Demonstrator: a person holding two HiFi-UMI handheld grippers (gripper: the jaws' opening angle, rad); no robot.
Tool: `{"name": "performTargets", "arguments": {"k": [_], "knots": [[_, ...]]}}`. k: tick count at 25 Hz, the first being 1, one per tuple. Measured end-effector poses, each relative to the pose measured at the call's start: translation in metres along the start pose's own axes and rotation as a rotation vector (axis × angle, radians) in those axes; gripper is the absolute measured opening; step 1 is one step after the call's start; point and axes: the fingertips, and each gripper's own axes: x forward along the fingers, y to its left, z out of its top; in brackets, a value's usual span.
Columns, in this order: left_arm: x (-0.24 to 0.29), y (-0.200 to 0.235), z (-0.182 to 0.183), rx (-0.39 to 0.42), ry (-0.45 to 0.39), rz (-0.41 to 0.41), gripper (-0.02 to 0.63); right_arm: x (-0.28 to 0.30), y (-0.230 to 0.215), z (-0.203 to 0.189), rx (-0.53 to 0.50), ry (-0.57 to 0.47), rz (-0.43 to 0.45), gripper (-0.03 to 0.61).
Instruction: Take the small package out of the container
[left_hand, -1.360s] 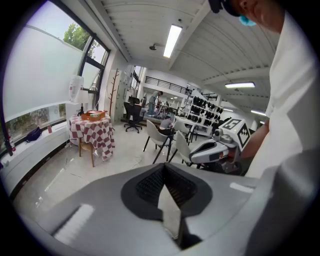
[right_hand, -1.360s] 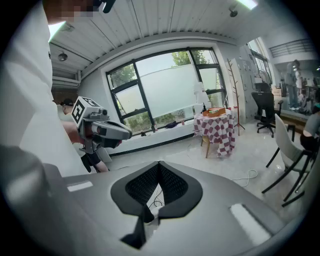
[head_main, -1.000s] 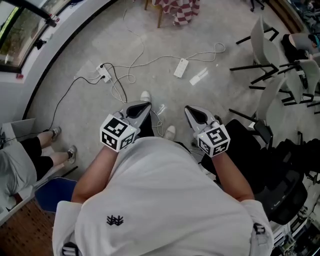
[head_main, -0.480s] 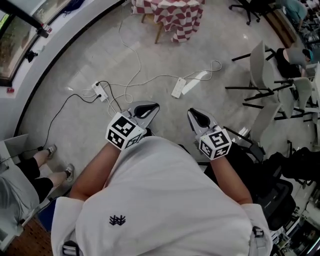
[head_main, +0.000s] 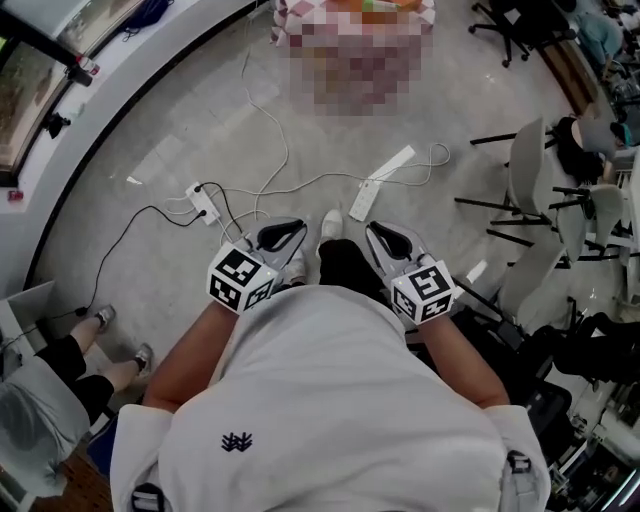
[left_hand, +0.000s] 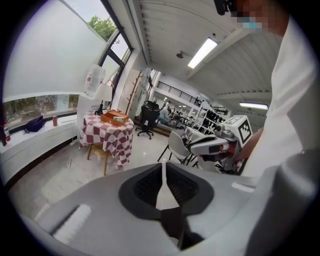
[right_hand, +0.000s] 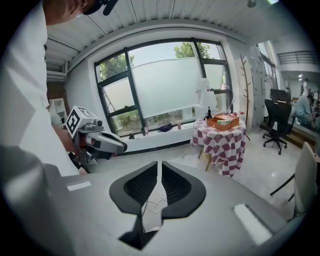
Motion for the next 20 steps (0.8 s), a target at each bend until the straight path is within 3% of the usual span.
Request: {"name": "performTargets", "arguments": {"k": [5, 13, 20], "knots": [[0.03, 0.055, 0.032, -0.015, -0.002, 0.057, 0.08, 0.06, -0.052, 0.022, -0.009, 0.011, 0.054, 0.021], [0.103, 0.132, 0.144, 0.014, -0.009, 0.118, 0.08, 0.141, -0.154, 0.114, -0.058, -0.016, 0.158, 0.021], [0.154, 0.179, 0.211, 0.018, -0.057, 0.153, 0.08, 0.189, -0.225, 0.146, -0.076, 0.01, 0.183, 0.021]]}}
